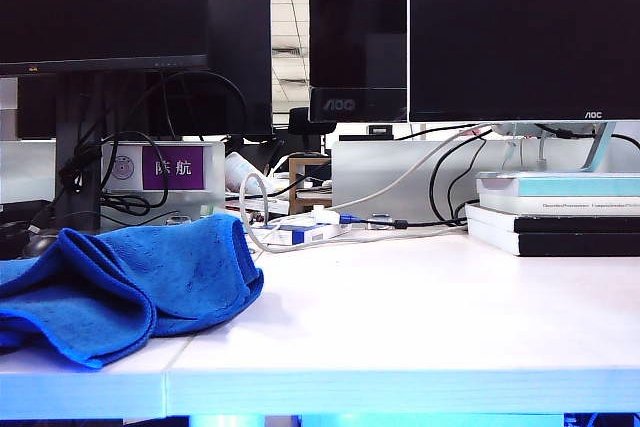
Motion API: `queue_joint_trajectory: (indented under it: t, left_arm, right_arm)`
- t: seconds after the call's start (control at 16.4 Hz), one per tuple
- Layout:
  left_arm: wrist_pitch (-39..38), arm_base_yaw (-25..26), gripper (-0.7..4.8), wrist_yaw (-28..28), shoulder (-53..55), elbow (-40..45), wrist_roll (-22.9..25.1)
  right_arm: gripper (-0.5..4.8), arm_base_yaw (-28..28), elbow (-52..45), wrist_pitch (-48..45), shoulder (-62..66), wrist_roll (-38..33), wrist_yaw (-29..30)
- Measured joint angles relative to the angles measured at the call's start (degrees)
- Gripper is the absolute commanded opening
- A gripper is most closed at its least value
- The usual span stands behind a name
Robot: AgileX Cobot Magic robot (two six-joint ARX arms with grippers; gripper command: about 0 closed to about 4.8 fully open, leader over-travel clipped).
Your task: Wipe the table from right to left using the rag.
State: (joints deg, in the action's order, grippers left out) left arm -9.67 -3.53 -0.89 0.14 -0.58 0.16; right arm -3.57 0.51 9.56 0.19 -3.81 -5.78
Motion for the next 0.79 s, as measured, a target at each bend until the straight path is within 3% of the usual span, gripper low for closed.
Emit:
queue_joint_trajectory:
  t: [0.24,0.79]
  left_arm:
    - [0.0,0.0,-0.04,0.0,0.0,0.0,0.0]
    - [0.0,0.0,-0.04,0.0,0.0,0.0,0.0]
  right_arm:
    - [0.22,3.9,0.0,0.1,0.0,0.0,0.4]
    - [0.22,3.8,0.0,0.2,0.0,4.6,0.4]
